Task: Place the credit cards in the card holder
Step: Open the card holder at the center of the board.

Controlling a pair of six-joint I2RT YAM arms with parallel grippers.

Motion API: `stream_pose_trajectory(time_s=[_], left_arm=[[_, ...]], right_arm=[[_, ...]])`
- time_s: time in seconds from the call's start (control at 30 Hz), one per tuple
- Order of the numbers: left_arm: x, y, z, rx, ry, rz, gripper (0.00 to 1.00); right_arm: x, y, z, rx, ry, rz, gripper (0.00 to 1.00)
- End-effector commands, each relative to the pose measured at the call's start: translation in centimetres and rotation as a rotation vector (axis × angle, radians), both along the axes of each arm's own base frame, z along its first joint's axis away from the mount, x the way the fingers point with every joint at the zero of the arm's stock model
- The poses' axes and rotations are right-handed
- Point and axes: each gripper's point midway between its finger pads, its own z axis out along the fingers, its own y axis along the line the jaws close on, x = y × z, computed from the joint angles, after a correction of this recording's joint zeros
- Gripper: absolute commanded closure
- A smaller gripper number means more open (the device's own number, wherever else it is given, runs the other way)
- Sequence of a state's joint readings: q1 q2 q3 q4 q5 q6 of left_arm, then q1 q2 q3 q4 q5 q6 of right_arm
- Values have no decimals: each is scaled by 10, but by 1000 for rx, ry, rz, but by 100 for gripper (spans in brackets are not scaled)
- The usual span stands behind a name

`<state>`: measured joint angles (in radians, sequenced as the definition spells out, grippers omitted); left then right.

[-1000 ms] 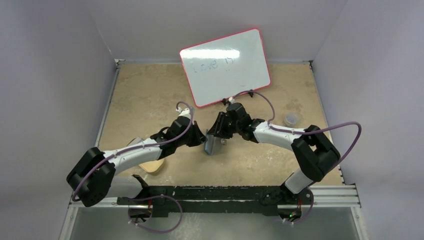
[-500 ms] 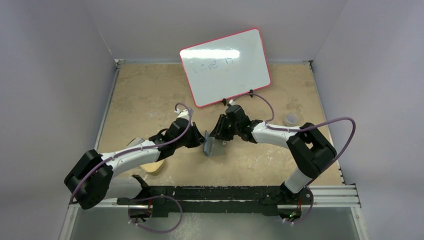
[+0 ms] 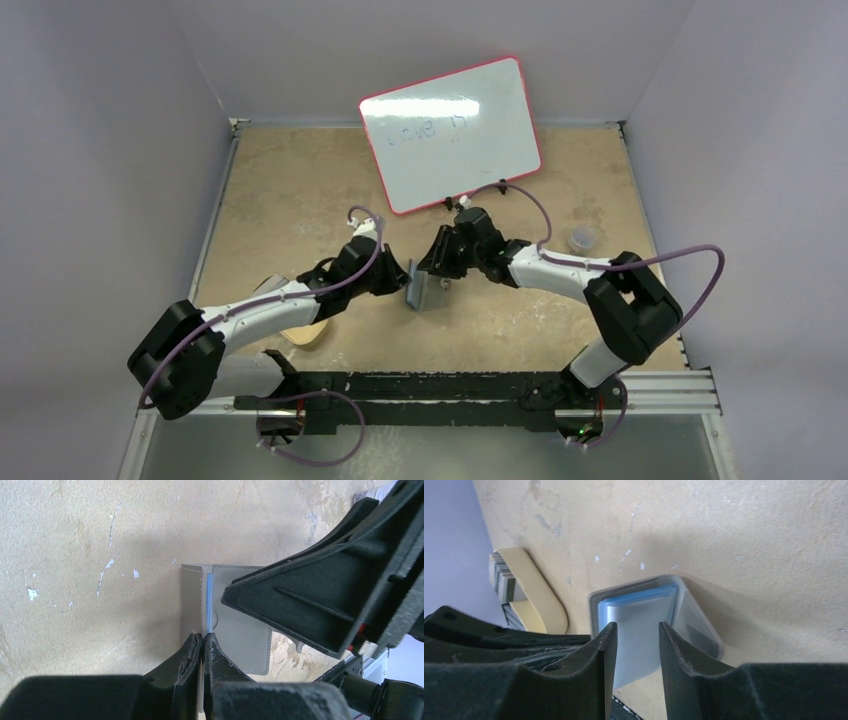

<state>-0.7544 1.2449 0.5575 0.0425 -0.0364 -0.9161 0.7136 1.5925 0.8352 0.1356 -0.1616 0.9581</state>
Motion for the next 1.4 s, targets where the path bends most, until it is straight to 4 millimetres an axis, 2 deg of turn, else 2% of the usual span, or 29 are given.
stream_pose_trajectory(time_s=[0.0, 0.3, 0.43, 0.7, 0.87, 1.1, 1.23, 1.37], left_arm=[[9, -6, 21, -57, -70, 19, 100], [9, -8, 19, -61, -66, 11, 100], [9, -9, 17, -61, -60, 7, 100], [9, -7, 15, -48, -60, 15, 100], [10, -4, 13, -33, -57, 24, 100], [9, -5, 12, -37, -51, 24, 98], [6, -12, 19, -88, -42, 7, 100], [5, -15, 32, -141, -50, 14, 100]], right_arm=[[3, 17, 31, 94, -49, 31, 61], [1, 31, 19, 121, -23, 68, 60], [0, 29, 1, 84, 11, 69, 60], [-4, 10, -25, -32, 36, 39, 62], [-1, -5, -29, -114, 19, 13, 62], [-10, -22, -40, -170, 30, 2, 62], [-13, -41, -41, -248, 22, -29, 62], [-20, -55, -33, -293, 26, -38, 62]])
